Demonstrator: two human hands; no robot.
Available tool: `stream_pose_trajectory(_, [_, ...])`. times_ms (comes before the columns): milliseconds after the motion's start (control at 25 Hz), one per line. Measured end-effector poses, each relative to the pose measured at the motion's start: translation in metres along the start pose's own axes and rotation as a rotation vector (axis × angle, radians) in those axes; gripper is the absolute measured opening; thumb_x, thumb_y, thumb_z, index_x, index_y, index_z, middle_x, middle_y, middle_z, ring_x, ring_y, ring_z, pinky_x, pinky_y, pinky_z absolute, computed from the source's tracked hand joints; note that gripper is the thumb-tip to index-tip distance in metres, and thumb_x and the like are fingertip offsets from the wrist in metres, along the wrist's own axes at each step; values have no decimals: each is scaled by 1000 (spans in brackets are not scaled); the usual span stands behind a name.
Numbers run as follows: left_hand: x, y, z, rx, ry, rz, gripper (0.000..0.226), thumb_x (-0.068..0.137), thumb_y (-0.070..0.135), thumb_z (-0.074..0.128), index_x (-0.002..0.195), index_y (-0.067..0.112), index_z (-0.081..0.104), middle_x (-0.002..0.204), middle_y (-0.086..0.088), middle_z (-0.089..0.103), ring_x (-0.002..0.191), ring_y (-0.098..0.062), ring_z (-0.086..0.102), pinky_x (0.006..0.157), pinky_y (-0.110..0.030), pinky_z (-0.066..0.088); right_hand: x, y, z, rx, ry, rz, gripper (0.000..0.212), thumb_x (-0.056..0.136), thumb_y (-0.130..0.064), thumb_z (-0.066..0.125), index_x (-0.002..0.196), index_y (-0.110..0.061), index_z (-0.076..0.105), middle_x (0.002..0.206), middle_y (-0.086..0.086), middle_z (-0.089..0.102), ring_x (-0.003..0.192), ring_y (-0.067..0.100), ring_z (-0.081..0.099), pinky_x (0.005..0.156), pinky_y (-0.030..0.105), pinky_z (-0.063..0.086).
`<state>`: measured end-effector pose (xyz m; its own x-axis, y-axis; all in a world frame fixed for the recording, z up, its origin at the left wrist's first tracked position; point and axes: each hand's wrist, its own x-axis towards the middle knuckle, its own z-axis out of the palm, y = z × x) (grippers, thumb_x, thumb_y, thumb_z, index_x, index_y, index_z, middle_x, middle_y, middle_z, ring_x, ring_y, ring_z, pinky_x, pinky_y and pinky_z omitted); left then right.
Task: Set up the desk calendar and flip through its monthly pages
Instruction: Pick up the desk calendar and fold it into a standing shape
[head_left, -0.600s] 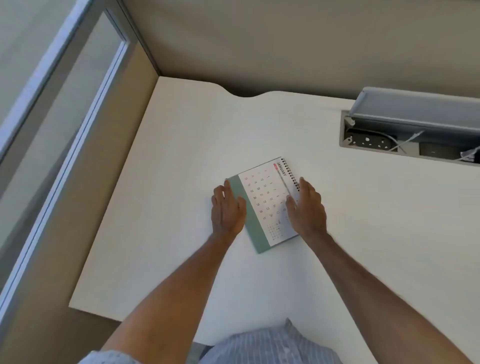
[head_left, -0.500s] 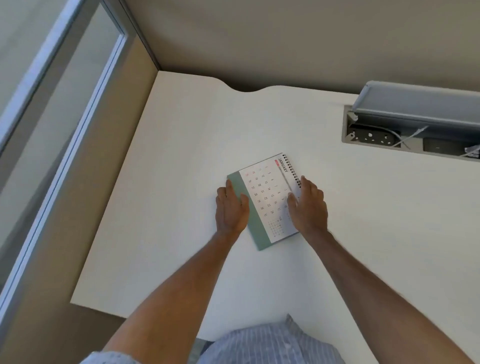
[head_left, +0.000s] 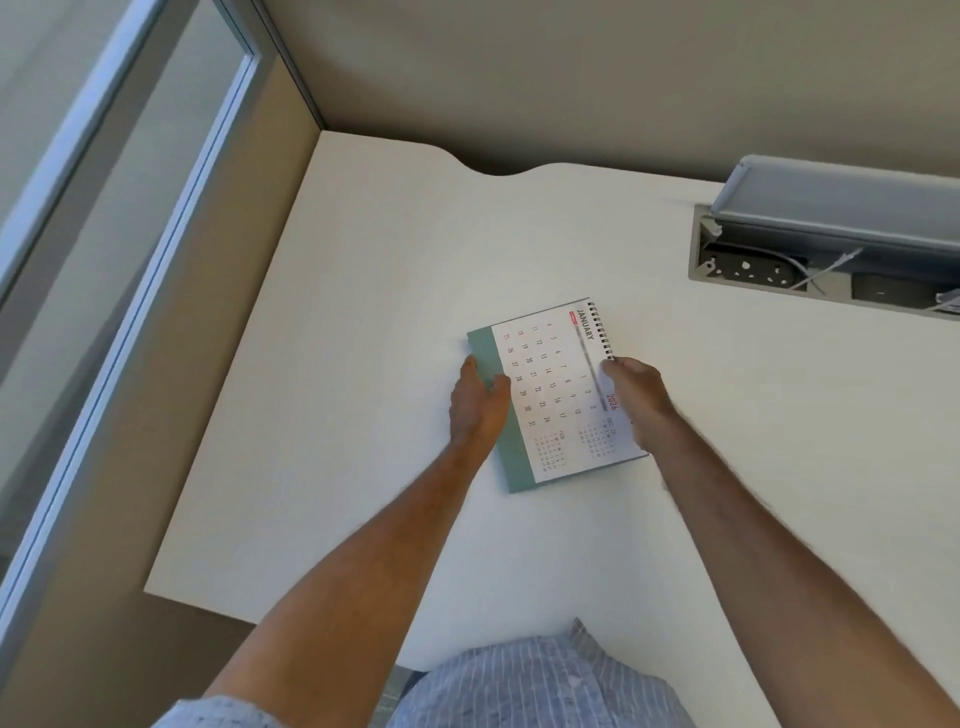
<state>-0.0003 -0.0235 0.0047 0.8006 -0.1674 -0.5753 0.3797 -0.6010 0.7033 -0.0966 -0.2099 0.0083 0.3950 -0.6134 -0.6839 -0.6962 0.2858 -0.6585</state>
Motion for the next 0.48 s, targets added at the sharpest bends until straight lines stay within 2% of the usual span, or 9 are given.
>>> stream_pose_trajectory(80, [-2, 6, -3, -58, -19, -9, 51, 94, 25, 47, 145, 25, 43, 127, -2, 70, 88, -15, 68, 73, -30, 52, -7, -9, -7, -1, -53, -32, 42, 98, -30, 57, 120, 5, 61, 90, 20, 58, 84, 21, 44, 75, 34, 34])
stream_pose_trajectory(120, [-2, 9, -5, -79, -25, -22, 58, 95, 27, 47, 152, 25, 38, 130, -2, 68, 93, -19, 68, 76, -32, 52, -12, -16, -10, 13, -79, -55, 37, 98, -32, 58, 115, 1, 66, 98, 31, 64, 82, 23, 49, 75, 36, 38])
stream_pose_trajectory(200, [-5, 16, -12, -106, -31, -41, 64, 98, 32, 49, 159, 28, 30, 134, -2, 65, 102, -24, 65, 82, -37, 50, -26, -34, -18, 39, -122, -104, 25, 98, -33, 62, 105, -12, 73, 111, 26, 73, 79, 24, 62, 75, 37, 50])
stream_pose_trajectory(320, [-12, 30, -26, -134, -74, -36, 57, 102, 38, 55, 156, 32, 38, 138, -2, 62, 111, -27, 61, 86, -42, 50, -41, -61, -24, 116, -145, -149, 13, 94, -29, 66, 99, -21, 75, 103, 9, 81, 69, 14, 74, 61, 27, 58])
stream_pose_trajectory(400, [-23, 38, -42, -163, -212, 8, 57, 97, 48, 64, 149, 31, 51, 144, 1, 60, 120, -29, 60, 90, -41, 52, -52, -78, -22, 193, -153, -178, 17, 91, -27, 66, 105, -25, 75, 92, 0, 82, 63, 9, 73, 53, 22, 55])
stream_pose_trajectory(480, [-35, 43, -62, -168, -427, 97, 69, 81, 66, 71, 141, 33, 60, 147, 1, 59, 121, -24, 62, 87, -32, 54, -59, -93, -16, 255, -178, -201, 27, 87, -27, 65, 113, -28, 71, 87, -3, 80, 65, 11, 74, 53, 23, 55])
